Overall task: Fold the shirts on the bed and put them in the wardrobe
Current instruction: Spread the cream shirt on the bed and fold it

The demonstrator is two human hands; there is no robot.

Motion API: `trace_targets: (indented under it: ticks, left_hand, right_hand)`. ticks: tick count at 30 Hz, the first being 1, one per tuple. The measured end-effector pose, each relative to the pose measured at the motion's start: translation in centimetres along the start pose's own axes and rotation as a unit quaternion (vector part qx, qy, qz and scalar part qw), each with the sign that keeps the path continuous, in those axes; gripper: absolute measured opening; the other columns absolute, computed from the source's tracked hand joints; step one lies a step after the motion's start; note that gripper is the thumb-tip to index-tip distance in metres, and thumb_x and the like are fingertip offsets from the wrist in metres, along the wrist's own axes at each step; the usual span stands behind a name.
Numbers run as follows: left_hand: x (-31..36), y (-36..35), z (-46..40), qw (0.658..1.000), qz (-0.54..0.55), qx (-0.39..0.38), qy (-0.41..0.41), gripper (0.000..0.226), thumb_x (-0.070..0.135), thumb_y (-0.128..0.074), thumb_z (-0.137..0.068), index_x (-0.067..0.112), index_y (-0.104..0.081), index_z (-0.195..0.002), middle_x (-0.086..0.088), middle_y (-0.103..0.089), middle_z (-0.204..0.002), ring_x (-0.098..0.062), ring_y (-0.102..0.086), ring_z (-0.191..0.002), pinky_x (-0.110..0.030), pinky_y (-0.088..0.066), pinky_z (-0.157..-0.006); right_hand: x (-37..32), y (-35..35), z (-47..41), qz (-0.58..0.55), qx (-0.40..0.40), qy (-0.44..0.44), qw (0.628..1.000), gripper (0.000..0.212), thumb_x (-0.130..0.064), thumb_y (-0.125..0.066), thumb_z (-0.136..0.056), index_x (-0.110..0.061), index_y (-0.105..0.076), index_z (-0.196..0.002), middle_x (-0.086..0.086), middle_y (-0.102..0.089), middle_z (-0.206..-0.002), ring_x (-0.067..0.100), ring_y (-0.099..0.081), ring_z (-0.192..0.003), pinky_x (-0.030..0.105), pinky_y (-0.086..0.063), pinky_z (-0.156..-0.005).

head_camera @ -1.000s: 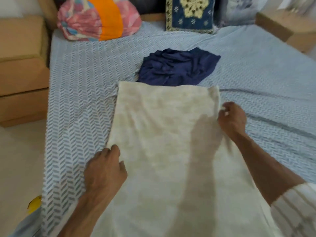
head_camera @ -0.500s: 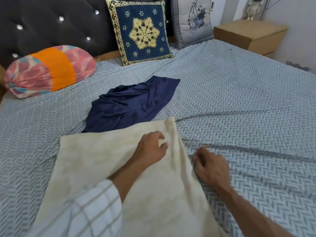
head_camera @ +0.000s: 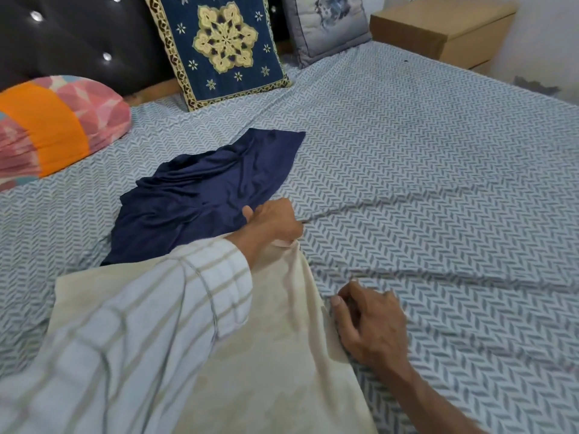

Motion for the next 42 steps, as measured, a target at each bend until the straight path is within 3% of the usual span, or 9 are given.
trace_targets:
  ticks: [4,8,17,21,26,32,37,40,42]
  left_hand:
    - [0.2,0.1,-1.0,0.976,0.216,0.015,0.005,0.019,0.009,-0.063,-0.080,0.011,-0.069,-0.098,-0.005,-0.067,-0.098,-0.027,-0.064,-0.097,-0.029,-0.050,-0.074]
    - [0.2,-0.3,-1.6,0.931,0.362,0.029,0.028,0.014,0.005,-0.065,-0.087,0.017,-0.069,-0.093,0.011,-0.056,-0.079,-0.009,-0.054,-0.081,-0.019,-0.041,-0.061]
    - [0.8,-1.4,-3.1,0.932,0.360,0.034,-0.005,0.019,0.008,-0.078,-0.079,0.022,-0.074,-0.091,0.009,-0.059,-0.089,-0.010,-0.057,-0.089,-0.029,-0.054,-0.087]
    - [0.1,-2.6,-3.3,0.918,0.391,0.071,-0.013,0.020,0.017,-0.084,-0.074,0.027,-0.071,-0.087,0.004,-0.063,-0.079,-0.014,-0.059,-0.075,-0.026,-0.048,-0.066]
    - [-1.1,-2.9,-3.6,0.933,0.338,0.027,-0.125,0.025,0.019,-0.079,-0.076,0.031,-0.069,-0.096,0.007,-0.056,-0.073,-0.006,-0.055,-0.068,-0.026,-0.048,-0.072]
    - [-0.4,-3.1,-3.6,0.944,0.260,0.124,-0.163,0.022,0.011,-0.076,-0.082,0.022,-0.073,-0.102,0.006,-0.055,-0.081,-0.012,-0.055,-0.081,-0.019,-0.040,-0.072]
    - [-1.0,-4.4,-1.6,0.961,0.091,0.185,-0.184,0.050,0.019,-0.067,-0.089,0.026,-0.052,-0.136,0.001,-0.046,-0.137,-0.024,-0.035,-0.132,-0.040,-0.030,-0.105]
    - [-2.1,-5.7,4.9,0.943,-0.007,0.249,-0.219,0.049,0.023,-0.068,-0.086,0.022,-0.054,-0.133,-0.005,-0.049,-0.131,-0.030,-0.042,-0.122,-0.047,-0.038,-0.094]
    - [-3.9,-7.2,10.6,0.951,0.004,0.189,-0.244,0.042,0.028,-0.058,-0.087,0.018,-0.058,-0.128,-0.008,-0.059,-0.117,-0.033,-0.054,-0.108,-0.045,-0.047,-0.089]
  right_hand:
    - [0.1,0.1,0.1,-0.025,0.013,0.001,1.000,0.033,-0.055,-0.040,-0.093,-0.030,-0.051,-0.074,-0.013,-0.048,-0.060,0.007,-0.049,-0.061,0.033,-0.030,-0.070]
    - [0.1,0.0,0.1,-0.020,0.015,0.002,1.000,0.034,-0.059,-0.041,-0.092,-0.032,-0.053,-0.076,-0.014,-0.050,-0.072,0.006,-0.048,-0.068,0.033,-0.037,-0.070]
    - [0.4,-0.6,-0.1,0.048,0.005,0.017,0.999,0.018,-0.048,-0.055,-0.078,-0.031,-0.057,-0.073,-0.014,-0.047,-0.076,0.006,-0.044,-0.068,0.027,-0.032,-0.069]
    - [0.7,-1.2,-0.1,0.043,0.042,-0.010,0.998,0.018,-0.037,-0.049,-0.081,-0.022,-0.053,-0.071,-0.006,-0.047,-0.075,0.010,-0.041,-0.065,0.026,-0.033,-0.064]
    - [1.0,-1.3,-0.1,0.063,0.054,-0.013,0.997,0.021,-0.033,-0.050,-0.079,-0.016,-0.056,-0.069,-0.002,-0.052,-0.085,0.013,-0.044,-0.076,0.027,-0.038,-0.067]
    - [1.1,-1.1,-0.2,0.049,0.067,-0.007,0.997,0.024,-0.033,-0.048,-0.080,-0.011,-0.053,-0.071,0.006,-0.055,-0.095,0.023,-0.051,-0.084,0.037,-0.046,-0.075]
    - [0.9,-1.4,-0.3,0.064,0.066,0.010,0.996,0.018,-0.025,-0.056,-0.077,-0.011,-0.047,-0.071,0.011,-0.051,-0.092,0.030,-0.048,-0.081,0.040,-0.041,-0.073]
    - [0.5,-1.1,-0.3,0.066,0.054,0.000,0.996,0.018,-0.027,-0.055,-0.077,-0.012,-0.047,-0.074,0.012,-0.051,-0.094,0.031,-0.047,-0.084,0.042,-0.042,-0.074]
    - [0.7,-1.1,-0.3,0.075,0.035,-0.003,0.997,0.018,-0.029,-0.051,-0.079,-0.012,-0.047,-0.076,0.011,-0.052,-0.095,0.031,-0.048,-0.086,0.042,-0.043,-0.077]
Point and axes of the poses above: each hand's wrist, its own z-axis away from the middle knuckle, its own y-axis out of the back of the hand, x = y × z, the point moved 2 cm from there along -z, towards the middle knuckle
